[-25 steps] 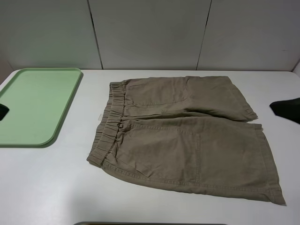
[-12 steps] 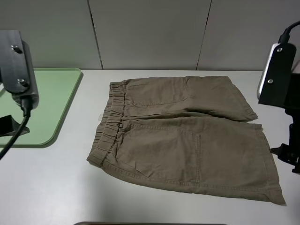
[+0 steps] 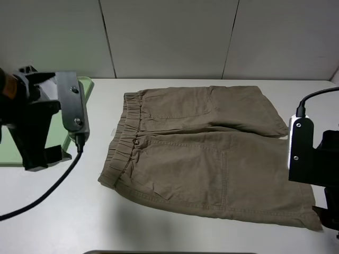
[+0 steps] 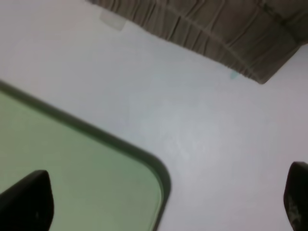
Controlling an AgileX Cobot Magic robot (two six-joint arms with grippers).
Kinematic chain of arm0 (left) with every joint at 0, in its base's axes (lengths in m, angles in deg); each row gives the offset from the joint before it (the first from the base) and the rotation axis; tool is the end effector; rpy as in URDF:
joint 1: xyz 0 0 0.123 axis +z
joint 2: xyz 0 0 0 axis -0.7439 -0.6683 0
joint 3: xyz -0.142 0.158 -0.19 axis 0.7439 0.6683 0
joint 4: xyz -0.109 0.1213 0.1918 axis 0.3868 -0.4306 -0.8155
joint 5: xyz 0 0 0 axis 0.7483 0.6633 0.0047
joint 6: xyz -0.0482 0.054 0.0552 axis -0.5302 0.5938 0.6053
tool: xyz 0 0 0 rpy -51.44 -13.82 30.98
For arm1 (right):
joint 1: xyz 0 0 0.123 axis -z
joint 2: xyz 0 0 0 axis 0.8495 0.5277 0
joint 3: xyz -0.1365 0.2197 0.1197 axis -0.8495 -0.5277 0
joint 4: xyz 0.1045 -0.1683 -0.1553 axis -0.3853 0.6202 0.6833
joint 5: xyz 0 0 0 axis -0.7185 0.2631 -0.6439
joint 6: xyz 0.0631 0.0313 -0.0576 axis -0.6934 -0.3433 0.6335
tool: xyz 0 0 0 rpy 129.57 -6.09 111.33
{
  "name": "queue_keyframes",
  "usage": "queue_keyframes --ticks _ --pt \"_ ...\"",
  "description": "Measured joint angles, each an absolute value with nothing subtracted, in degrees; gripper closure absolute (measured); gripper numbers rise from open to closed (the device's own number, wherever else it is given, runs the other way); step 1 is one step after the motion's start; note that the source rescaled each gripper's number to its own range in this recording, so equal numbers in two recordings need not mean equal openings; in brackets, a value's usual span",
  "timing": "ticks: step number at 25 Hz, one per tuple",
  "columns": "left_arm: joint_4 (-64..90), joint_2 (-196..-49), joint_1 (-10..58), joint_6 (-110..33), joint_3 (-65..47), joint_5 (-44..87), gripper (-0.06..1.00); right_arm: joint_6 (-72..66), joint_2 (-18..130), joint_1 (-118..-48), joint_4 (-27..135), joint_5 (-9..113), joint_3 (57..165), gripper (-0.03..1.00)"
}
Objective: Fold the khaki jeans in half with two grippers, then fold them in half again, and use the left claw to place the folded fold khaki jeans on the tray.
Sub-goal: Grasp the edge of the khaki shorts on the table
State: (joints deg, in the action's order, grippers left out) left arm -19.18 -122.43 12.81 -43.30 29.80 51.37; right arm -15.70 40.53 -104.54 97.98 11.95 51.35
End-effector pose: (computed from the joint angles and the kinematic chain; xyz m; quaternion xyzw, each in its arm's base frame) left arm 0.1994 -0.1210 0.2333 0.6027 0.7485 0.1094 0.2540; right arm 0.1161 0.0632 0.1879 -0.6117 0.7475 -0.2134 0.1468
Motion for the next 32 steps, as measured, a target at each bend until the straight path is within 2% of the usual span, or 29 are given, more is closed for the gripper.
queue_keyframes --ticks 7,13,20,32 --pt "-19.1 -128.5 12.8 -30.7 37.1 40.6 -0.01 -18.0 40.5 -104.5 106.5 24.7 45.4 -0.03" --pt "-19.1 -134.9 12.8 -28.6 39.5 30.5 -0.01 -18.1 40.5 -104.5 109.4 29.0 42.1 -0.03" --pt "-19.2 -141.7 12.8 -27.2 39.8 27.1 -0.01 -18.1 41.8 -104.5 108.9 30.5 42.0 -0.03" --pt "-19.2 -142.2 12.8 -25.4 39.8 23.7 -0.01 -14.6 57.4 -104.5 111.6 35.9 41.9 -0.03"
